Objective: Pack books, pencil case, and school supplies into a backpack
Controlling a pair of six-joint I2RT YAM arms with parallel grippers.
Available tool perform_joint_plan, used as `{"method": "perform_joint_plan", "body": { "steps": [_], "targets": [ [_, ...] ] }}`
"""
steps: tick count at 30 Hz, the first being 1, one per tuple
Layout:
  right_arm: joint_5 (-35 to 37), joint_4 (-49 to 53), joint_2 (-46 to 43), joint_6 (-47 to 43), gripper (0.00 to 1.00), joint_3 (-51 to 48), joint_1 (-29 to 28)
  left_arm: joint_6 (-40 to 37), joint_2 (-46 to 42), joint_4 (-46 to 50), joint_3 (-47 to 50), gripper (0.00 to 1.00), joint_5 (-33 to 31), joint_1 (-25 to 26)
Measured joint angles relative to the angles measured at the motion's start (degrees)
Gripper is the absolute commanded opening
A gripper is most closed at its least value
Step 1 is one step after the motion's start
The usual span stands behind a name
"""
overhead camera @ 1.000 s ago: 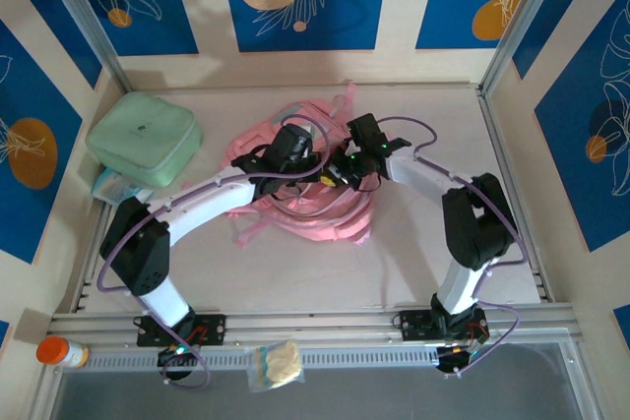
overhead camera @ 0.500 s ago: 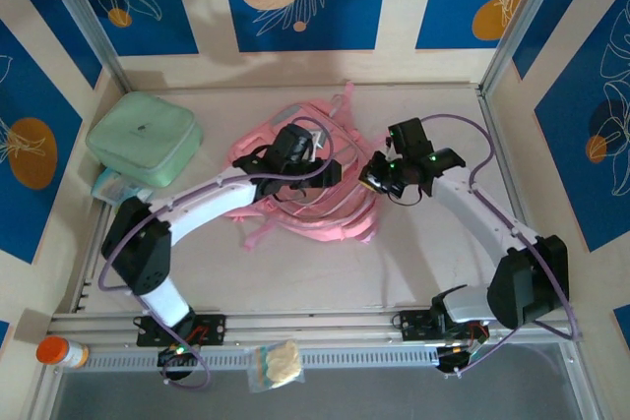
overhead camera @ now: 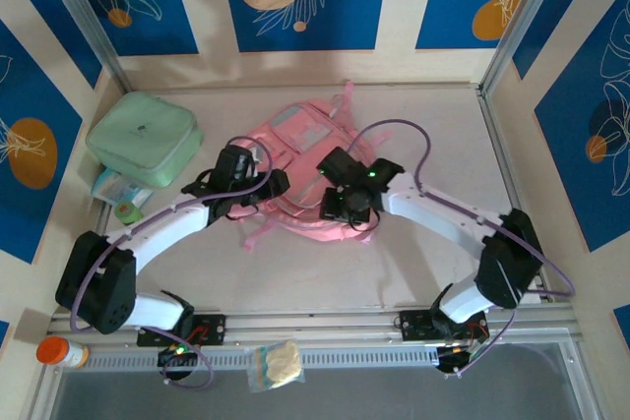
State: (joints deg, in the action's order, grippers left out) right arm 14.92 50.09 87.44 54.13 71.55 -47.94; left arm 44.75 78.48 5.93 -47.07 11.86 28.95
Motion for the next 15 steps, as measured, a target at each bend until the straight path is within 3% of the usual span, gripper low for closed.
{"method": "perform_joint_plan", "body": {
  "steps": [8,15],
  "targets": [
    [7.32,2.10,11.34,8.04,0.54,10.21,-7.74,2.67,0.00,-4.55,3.56,0.60,0.09,-1.97],
    [9.57,2.25,17.68,13.73,0.51,15.89,-9.07,4.31,2.67,-7.67,4.17,0.57,0.11,-2.32]
  ]
}}
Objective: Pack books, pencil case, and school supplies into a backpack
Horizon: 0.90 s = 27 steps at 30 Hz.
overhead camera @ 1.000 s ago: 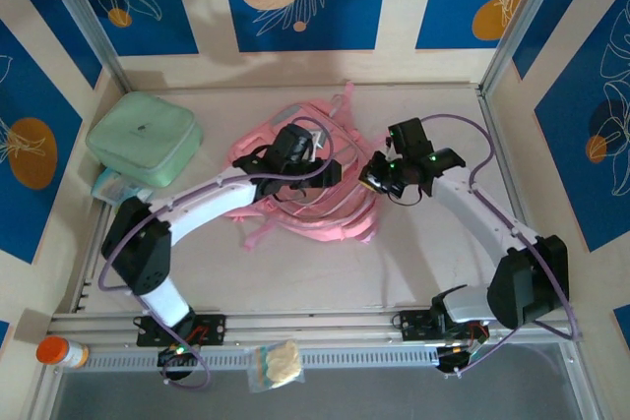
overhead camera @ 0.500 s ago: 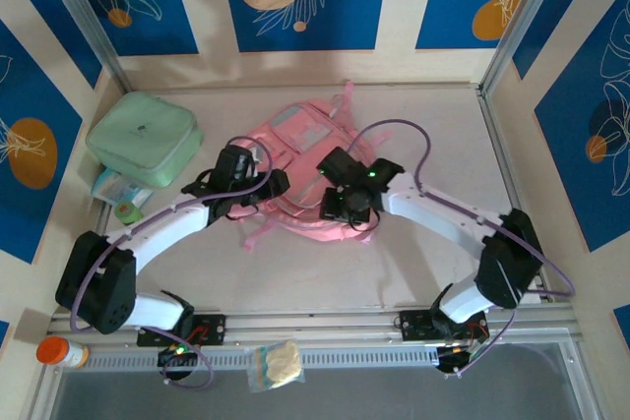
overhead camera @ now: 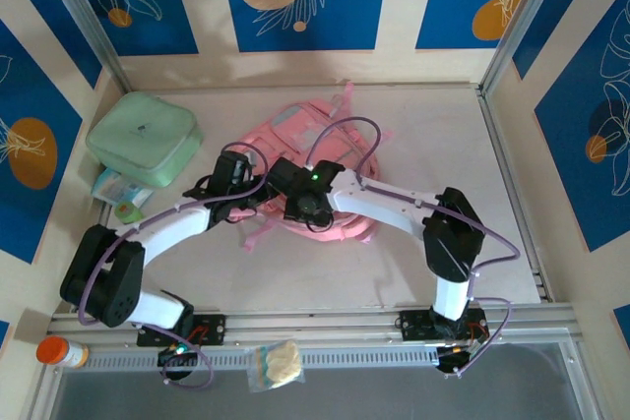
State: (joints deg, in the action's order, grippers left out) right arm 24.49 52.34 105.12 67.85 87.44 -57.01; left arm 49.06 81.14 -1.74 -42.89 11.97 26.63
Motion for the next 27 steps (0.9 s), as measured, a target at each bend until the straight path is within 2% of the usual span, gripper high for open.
{"method": "perform_joint_plan", "body": {
  "steps": [13,18,22,27],
  "targets": [
    [2.58,0.44,8.57,9.25,0.48,5.53,-0.28,0.66,2.95,-3.28,0.02,0.56,-0.02,-0.74],
    [3.48,0.63,10.27,10.60,0.37,6.34,0.13,0.66,3.69,-3.52,0.24,0.56,-0.02,-0.76],
    [3.93,0.90,11.41,10.60,0.34,6.45,0.22,1.51,4.61,-4.72,0.87,0.56,-0.20,-0.76],
    [4.46,0.94,12.24,9.94,0.21,6.43,0.26,2.08,5.40,-6.27,1.51,0.56,-0.42,-0.76]
  ]
}}
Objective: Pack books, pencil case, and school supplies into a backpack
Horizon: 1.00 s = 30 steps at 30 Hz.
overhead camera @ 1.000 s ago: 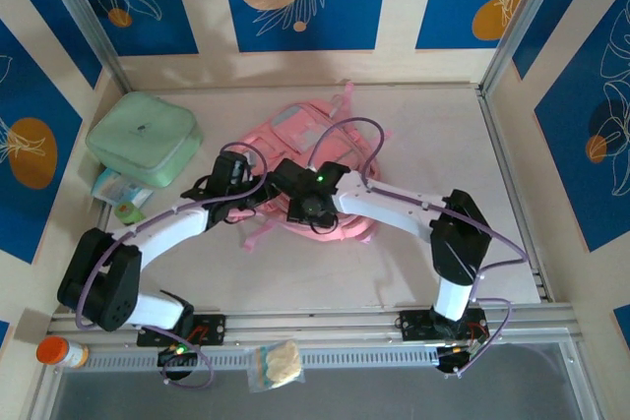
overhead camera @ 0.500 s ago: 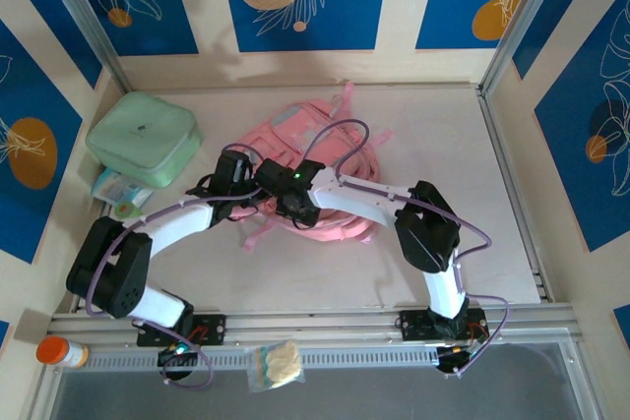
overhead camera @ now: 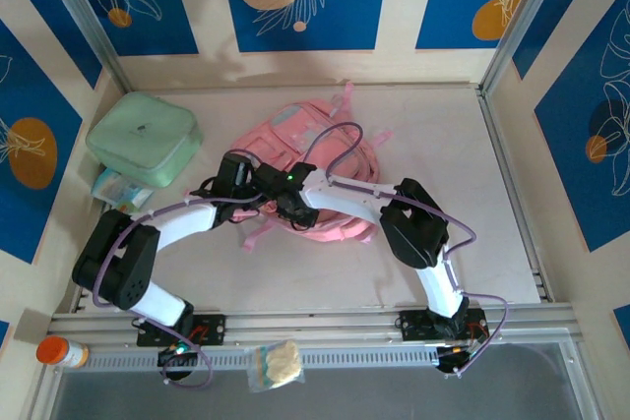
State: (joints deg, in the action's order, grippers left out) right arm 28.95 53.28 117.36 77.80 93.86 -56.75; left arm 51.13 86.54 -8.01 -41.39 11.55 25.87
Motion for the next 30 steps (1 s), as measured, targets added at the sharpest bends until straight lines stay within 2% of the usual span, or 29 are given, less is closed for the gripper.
{"method": "perform_joint_plan", "body": {
  "steps": [5,9,21,26,30],
  "targets": [
    [1.14,0.57,-0.07,-1.79,0.05,-0.22,-0.02,0.02,0.31,-0.15,0.04,0.56,-0.50,0.00],
    [1.90,-0.61,-1.36,-5.29,0.00,-2.36,-0.26,0.72,1.03,-0.46,0.09,0.55,-1.16,0.00],
    [2.49,-3.58,-15.54,-19.32,0.00,-16.37,1.07,0.42,4.11,-3.61,-0.15,0.54,-0.81,-0.79],
    [3.15,-5.68,-18.80,-27.12,0.00,-19.04,2.43,-1.07,4.59,-3.52,-0.72,0.53,0.79,-1.51],
    [2.40,-7.82,-20.31,-31.39,0.00,-20.65,2.60,1.57,1.62,-3.74,0.85,0.53,1.79,-1.92]
  ]
}}
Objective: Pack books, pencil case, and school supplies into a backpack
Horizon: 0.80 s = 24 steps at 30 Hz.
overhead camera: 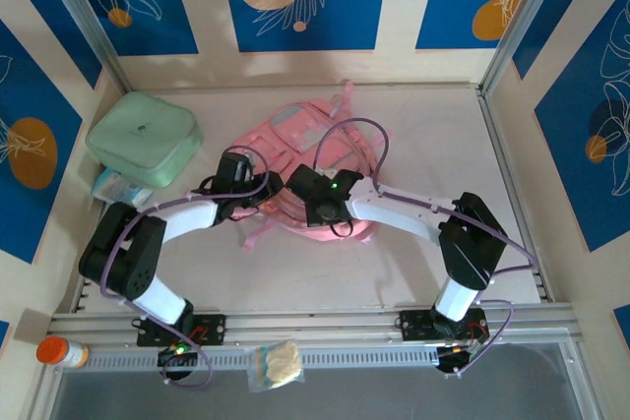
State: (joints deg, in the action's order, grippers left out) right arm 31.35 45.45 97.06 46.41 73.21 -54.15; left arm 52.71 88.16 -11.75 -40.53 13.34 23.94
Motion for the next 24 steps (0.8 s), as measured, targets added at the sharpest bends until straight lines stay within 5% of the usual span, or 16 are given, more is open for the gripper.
{"method": "perform_joint_plan", "body": {
  "steps": [10,24],
  "targets": [
    [-2.19,-3.02,-0.42,-2.99,0.00,-1.79,1.33,18.12,-15.32,0.37,4.96,0.56,-5.40,8.92],
    [-3.10,-5.62,-2.03,-3.45,0.00,-3.91,1.77,36.30,-4.68,-4.17,4.66,0.50,-14.95,19.32]
  ]
}}
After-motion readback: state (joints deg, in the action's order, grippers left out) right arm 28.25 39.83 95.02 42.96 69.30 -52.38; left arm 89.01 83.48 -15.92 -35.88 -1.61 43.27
